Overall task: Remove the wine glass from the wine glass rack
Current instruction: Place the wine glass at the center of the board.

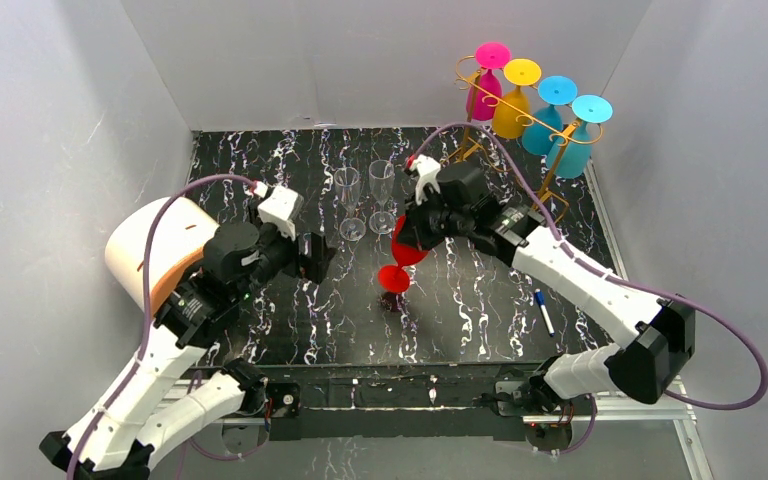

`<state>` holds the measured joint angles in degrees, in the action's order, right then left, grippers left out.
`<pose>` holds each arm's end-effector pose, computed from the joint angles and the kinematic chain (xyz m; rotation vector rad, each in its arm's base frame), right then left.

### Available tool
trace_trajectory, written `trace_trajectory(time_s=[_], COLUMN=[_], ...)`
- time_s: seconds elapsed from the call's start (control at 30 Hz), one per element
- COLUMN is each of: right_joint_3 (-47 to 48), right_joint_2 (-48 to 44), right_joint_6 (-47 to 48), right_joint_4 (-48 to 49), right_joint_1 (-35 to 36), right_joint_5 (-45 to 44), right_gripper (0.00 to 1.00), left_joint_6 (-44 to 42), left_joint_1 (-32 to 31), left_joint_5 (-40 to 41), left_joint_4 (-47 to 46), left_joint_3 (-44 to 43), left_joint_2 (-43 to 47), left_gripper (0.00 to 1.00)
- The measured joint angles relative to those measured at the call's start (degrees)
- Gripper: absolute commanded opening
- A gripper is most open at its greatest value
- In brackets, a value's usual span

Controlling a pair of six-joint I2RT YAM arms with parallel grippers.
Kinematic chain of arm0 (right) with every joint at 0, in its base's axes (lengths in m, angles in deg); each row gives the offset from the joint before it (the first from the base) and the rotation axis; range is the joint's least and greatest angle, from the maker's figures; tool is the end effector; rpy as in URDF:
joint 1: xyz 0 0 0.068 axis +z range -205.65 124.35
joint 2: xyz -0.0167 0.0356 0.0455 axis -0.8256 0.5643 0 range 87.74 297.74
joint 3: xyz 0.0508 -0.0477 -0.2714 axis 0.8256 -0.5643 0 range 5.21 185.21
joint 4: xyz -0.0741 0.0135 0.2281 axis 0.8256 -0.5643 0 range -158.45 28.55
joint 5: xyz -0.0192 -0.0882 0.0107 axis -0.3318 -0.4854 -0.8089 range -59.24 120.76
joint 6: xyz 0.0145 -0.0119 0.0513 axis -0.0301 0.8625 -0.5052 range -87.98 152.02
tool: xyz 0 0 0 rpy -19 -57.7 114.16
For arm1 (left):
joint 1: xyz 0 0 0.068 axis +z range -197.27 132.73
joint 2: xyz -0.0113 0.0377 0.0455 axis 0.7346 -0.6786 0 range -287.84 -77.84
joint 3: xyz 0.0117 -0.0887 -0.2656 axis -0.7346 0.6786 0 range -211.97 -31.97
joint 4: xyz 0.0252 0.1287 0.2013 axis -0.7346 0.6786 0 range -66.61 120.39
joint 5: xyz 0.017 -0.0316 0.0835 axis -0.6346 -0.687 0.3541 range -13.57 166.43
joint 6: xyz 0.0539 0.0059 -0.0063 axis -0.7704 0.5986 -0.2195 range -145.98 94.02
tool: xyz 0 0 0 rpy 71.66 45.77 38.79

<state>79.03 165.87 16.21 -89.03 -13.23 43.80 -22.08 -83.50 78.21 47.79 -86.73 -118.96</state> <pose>0.2036 0.1971 0.3646 -0.6493 2.1326 0.8235 0.1021 -0.0734 0.3823 0.4744 1.7191 -0.4805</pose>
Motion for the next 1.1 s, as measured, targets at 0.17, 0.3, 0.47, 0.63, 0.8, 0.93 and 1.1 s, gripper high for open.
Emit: trace_trajectory(time_s=[0.17, 0.3, 0.47, 0.63, 0.8, 0.93, 1.1], right_joint_3=[-2.75, -3.85, -4.28, -4.28, -4.31, -4.17, -2.32], right_joint_2=[-1.4, -1.42, -0.92, 1.01, 3.1, 5.42, 11.19], right_joint_6=[4.33, 6.95, 8.98, 9.99, 9.77, 9.44, 9.16], right_joint_4=[3.52, 5.97, 7.52, 8.83, 10.99, 13.29, 15.32], right_joint_1=[6.67, 10.21, 14.16, 16.41, 16.46, 16.48, 16.79], right_joint_5=[-8.61, -14.88, -19.34, -20.68, -20.81, -20.92, -21.94], right_gripper=[0.01, 0.01, 0.01, 0.01, 0.01, 0.01, 0.01], left_joint_6=[4.44, 7.63, 10.75, 12.44, 13.75, 14.14, 14.19], left_joint_1=[0.02, 0.17, 1.66, 3.17, 3.45, 3.5, 3.5], left_joint_5=[4.39, 5.7, 5.97, 6.16, 9.66, 12.24, 15.26], left_joint_4=[3.21, 5.64, 6.97, 7.17, 9.49, 11.3, 12.92], left_joint_3=[-3.19, -3.48, -3.96, -6.29, -6.36, -6.36, -6.36], left_joint_2=[-6.93, -13.68, -15.39, -14.4, -10.64, -6.51, -1.66], left_gripper=[0.98, 0.98, 0.98, 0.98, 0.98, 0.98, 0.98])
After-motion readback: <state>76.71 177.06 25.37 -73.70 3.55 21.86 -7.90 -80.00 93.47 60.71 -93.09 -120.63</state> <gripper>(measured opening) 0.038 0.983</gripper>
